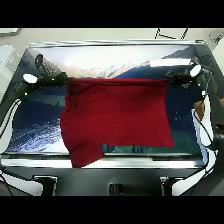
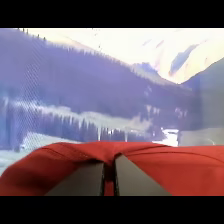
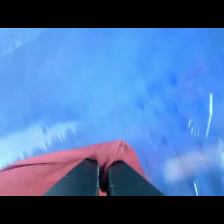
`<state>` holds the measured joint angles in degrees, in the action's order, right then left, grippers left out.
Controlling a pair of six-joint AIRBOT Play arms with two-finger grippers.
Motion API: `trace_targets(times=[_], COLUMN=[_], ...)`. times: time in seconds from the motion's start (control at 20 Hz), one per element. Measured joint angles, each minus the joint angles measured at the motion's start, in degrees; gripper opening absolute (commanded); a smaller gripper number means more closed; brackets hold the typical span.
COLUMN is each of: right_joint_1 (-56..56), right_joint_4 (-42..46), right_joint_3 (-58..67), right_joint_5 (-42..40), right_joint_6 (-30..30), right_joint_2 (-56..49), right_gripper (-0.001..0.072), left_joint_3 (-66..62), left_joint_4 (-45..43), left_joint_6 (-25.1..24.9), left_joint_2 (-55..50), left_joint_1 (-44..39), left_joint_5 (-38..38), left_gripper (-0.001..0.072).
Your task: Fold the clothes and pants, and hang the long-sleeved shirts on hangers.
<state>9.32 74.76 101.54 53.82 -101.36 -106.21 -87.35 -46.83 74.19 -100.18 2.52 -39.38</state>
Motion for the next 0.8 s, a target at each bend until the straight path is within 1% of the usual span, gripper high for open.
trace_targets(times=[0.15, 0.25, 0.4, 0.5, 0.65, 0.8], right_joint_1=[0.52, 1.03, 1.81, 2.01, 2.21, 2.21], right_joint_4=[0.50, 0.74, 2.32, 2.91, 3.67, 3.72], right_joint_3=[1.09, 1.46, 1.46, -0.11, -3.39, -6.29], right_joint_5=[7.28, 12.46, 22.16, 27.56, 32.76, 35.50], right_joint_6=[1.09, 1.95, 3.45, 4.00, 4.83, 5.33], right_joint_2=[-1.16, -0.90, 0.35, 0.44, 0.42, 0.31], right_gripper=[0.0033, 0.0034, 0.0034, 0.0034, 0.0034, 0.0035], left_joint_3=[-0.79, -1.05, -1.16, -0.24, 1.81, 3.21], left_joint_4=[-0.55, -2.05, -9.20, -13.35, -16.72, -18.27], left_joint_6=[2.99, 4.46, 6.82, 8.59, 10.21, 10.99], left_joint_2=[-1.18, -1.16, -0.22, -0.04, 0.09, -0.37], left_joint_1=[1.09, 1.73, 1.95, 1.60, 0.28, -0.90], left_joint_5=[-7.58, -15.39, -28.72, -35.67, -42.29, -44.57], left_gripper=[0.0022, 0.0021, 0.0022, 0.0022, 0.0022, 0.0022])
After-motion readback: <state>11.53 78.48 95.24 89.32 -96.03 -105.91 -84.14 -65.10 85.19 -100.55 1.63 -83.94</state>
